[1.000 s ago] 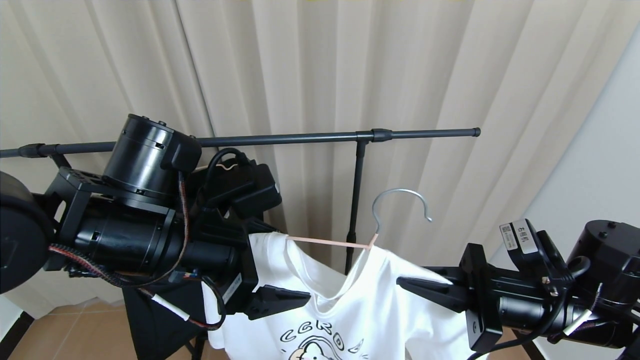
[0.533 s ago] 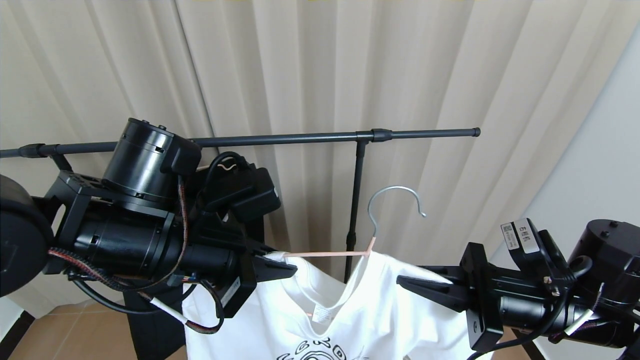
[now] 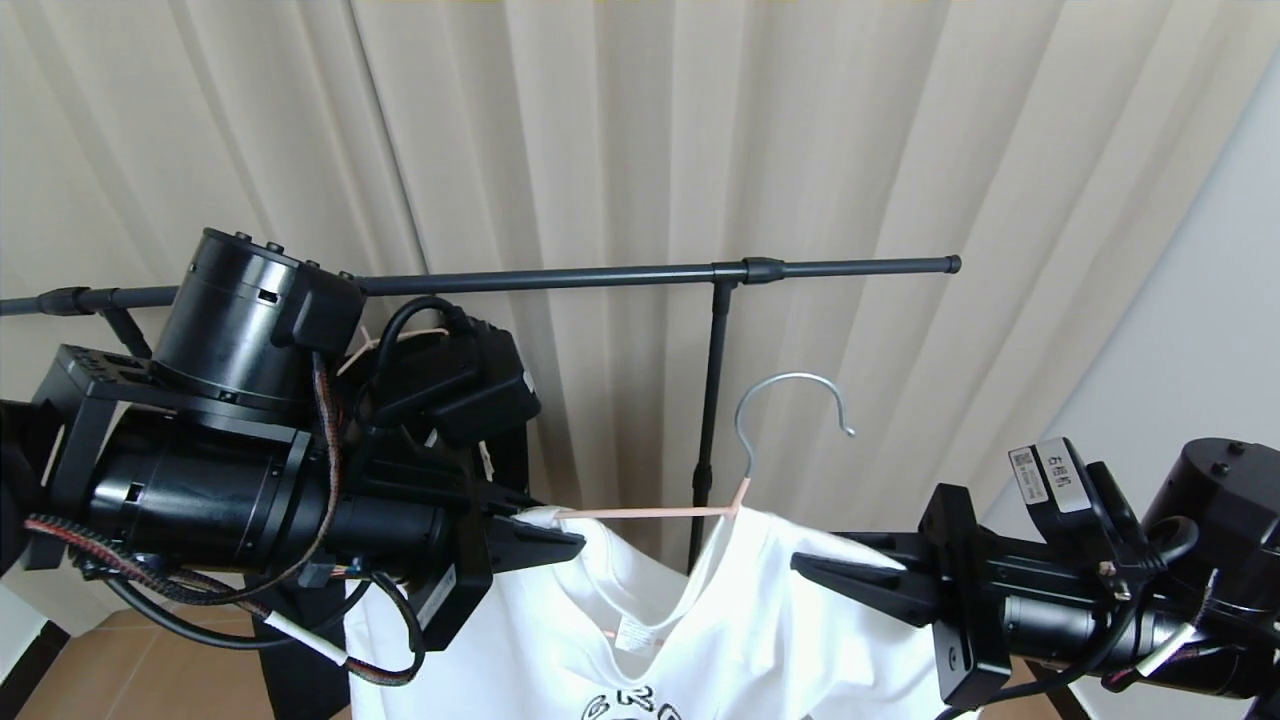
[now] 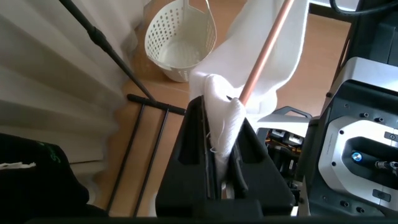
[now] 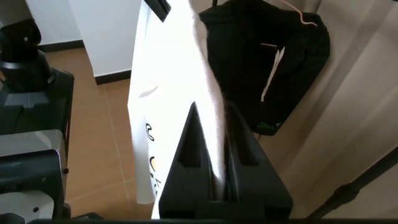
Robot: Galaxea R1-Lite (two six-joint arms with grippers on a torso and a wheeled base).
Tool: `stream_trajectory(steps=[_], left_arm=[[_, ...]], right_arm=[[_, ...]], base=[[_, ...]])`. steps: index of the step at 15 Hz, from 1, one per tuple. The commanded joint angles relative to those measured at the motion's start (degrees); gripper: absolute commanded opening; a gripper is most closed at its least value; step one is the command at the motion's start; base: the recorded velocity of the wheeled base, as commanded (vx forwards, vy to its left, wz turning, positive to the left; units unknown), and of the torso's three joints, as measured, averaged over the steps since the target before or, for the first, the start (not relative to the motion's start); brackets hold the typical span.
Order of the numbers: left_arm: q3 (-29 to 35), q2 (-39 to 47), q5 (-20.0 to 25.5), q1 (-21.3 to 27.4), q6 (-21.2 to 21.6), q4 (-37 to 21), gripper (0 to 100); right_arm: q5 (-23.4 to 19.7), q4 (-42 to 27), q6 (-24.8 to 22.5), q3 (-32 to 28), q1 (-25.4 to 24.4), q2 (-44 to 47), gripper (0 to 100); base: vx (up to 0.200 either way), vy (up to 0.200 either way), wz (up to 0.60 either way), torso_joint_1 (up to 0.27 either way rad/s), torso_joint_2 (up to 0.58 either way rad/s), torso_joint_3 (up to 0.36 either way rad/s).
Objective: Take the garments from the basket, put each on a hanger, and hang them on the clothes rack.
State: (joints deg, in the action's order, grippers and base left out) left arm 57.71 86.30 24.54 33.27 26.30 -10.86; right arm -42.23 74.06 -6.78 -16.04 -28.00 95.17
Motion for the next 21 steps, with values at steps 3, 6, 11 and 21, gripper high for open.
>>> stream_trajectory(steps=[3,6,11,21], left_arm=[[-0.05,-1.75,-0.19,-0.05,-0.10,-0.04,0],[-0.49,-2.98,-0.63,-1.01,-0.19,0.05,0],[-5.24,-4.91,-0.72,-2.95,-1.51,6.29,0],[-8.14,-13.17,-0.72,-9.71,-2.83,7.43,0]], right_arm=[[0.04,-0.05,0.01,0.22,0.05,-0.25,100],[0.04,-0.05,0.01,0.13,0.14,-0.34,100],[0.04,-0.05,0.10,-0.39,1.90,-1.04,100],[0.04,-0.05,-2.45,-1.45,6.12,4.58,100]], base=[[0.000,0.000,0.00,0.000,0.00,0.000],[0.000,0.000,0.00,0.000,0.00,0.000],[0.000,0.000,0.00,0.000,0.00,0.000],[0.000,0.000,0.00,0.000,0.00,0.000]])
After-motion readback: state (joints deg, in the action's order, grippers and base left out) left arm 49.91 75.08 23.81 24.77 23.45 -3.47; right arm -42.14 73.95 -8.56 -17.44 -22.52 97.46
